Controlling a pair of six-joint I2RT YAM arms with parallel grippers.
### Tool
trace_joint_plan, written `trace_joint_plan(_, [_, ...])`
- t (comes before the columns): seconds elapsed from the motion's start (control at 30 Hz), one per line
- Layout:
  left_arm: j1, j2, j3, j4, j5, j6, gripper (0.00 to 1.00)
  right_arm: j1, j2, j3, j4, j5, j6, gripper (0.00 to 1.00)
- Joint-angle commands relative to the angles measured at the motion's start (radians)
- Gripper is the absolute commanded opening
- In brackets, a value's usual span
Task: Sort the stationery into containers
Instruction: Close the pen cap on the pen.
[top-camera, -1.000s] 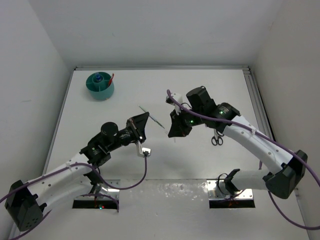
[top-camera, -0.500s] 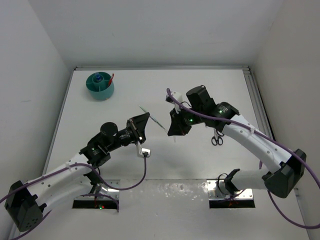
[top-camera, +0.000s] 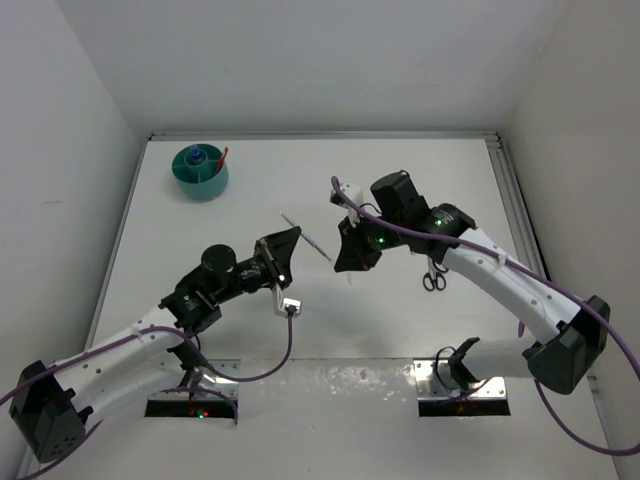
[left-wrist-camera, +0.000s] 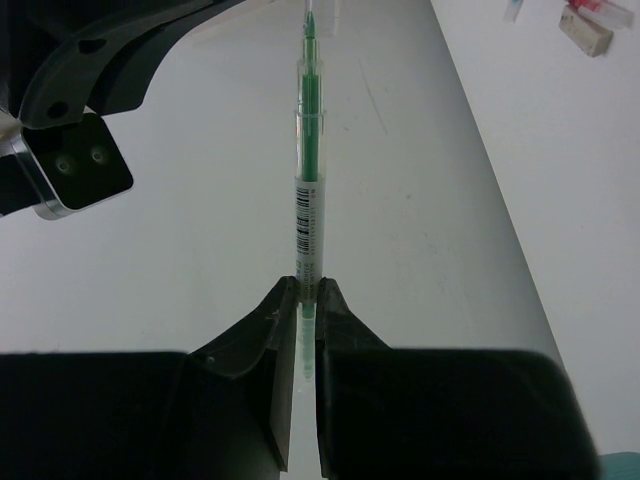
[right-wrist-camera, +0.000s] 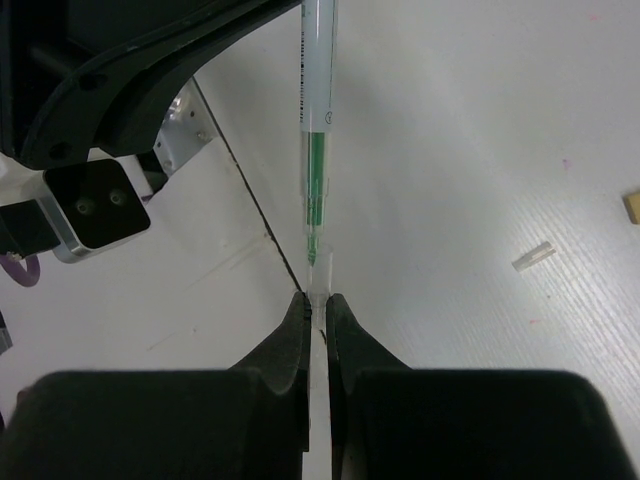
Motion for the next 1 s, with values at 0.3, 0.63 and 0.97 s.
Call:
trace_joint_plan(0.3, [-0.028,0.020,-0.036,0.040,0.068,0.085,0.00,-0.006,0.016,0.024,0.121,-0.012,0.076,0.00])
trace_joint_plan(0.63, [-0.027,0.059,-0.024,0.072,0.112,0.084,0.00,-0.011,0.004,-0.011,0.174,-0.027,0.112,0.00])
trace_joint_plan(0.97, [-0.037,0.101,-0.039,0.111,0.281,0.105,0.00,-0.029,0.037,-0.037,0.291,-0.056,0.180,0.00])
